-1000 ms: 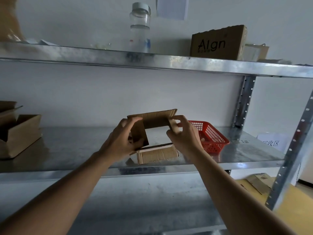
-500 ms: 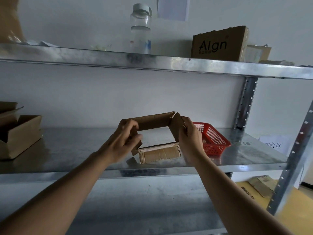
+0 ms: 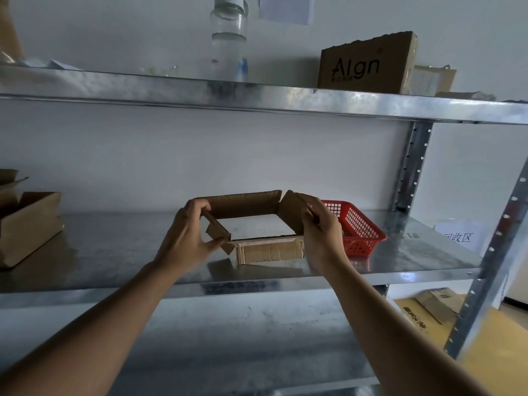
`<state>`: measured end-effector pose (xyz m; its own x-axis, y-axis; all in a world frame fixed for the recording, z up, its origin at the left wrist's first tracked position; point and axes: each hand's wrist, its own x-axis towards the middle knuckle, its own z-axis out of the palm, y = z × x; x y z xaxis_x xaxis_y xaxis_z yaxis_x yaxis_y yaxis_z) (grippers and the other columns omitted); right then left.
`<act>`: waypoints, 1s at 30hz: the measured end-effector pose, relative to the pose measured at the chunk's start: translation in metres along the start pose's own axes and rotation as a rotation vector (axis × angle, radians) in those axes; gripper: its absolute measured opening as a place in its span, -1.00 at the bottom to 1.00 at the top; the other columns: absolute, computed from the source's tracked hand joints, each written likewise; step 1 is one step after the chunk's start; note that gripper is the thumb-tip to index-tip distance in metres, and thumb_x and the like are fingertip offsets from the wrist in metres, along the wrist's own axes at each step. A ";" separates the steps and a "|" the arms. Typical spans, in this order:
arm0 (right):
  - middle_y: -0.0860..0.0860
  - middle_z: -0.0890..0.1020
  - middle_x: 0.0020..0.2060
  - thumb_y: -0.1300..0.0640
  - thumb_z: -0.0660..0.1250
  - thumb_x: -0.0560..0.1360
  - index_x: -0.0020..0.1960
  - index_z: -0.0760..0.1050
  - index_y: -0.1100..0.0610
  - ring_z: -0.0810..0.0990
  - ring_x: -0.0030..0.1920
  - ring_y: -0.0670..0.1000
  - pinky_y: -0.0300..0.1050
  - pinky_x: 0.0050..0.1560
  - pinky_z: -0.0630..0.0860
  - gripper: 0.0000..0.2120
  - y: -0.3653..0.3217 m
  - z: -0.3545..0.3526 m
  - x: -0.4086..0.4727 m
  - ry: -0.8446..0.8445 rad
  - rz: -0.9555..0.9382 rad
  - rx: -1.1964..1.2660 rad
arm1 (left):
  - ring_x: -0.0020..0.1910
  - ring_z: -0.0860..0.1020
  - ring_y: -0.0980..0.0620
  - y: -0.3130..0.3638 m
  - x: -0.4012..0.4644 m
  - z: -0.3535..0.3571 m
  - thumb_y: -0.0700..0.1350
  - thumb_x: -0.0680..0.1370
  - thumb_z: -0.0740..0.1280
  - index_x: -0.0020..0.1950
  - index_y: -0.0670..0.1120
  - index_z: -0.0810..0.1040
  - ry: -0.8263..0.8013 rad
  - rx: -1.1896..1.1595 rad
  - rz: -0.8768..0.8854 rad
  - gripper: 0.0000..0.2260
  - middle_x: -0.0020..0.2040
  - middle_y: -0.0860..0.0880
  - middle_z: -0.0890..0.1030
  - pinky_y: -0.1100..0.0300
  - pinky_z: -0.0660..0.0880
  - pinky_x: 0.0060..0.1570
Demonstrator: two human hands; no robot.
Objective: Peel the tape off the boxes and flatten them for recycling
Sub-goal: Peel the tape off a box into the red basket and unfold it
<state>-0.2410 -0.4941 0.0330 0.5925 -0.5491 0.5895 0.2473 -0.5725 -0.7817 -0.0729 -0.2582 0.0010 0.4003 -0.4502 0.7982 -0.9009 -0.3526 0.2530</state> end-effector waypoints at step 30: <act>-0.02 0.48 0.28 -0.21 0.40 0.55 0.56 0.12 -0.39 0.47 0.08 -0.05 -0.23 -0.21 0.51 -0.31 0.026 -0.043 -0.056 0.048 -0.077 -0.501 | 0.04 0.47 0.23 0.060 -0.010 0.017 -0.02 0.62 0.42 0.52 0.27 0.36 -0.111 -0.425 -0.374 -0.49 0.21 -0.10 0.38 0.30 0.46 0.19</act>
<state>-0.3007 -0.5044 -0.0117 0.5478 -0.5142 0.6599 -0.1159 -0.8278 -0.5489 -0.1279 -0.2886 -0.0015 0.6989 -0.4496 0.5562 -0.6740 -0.1540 0.7225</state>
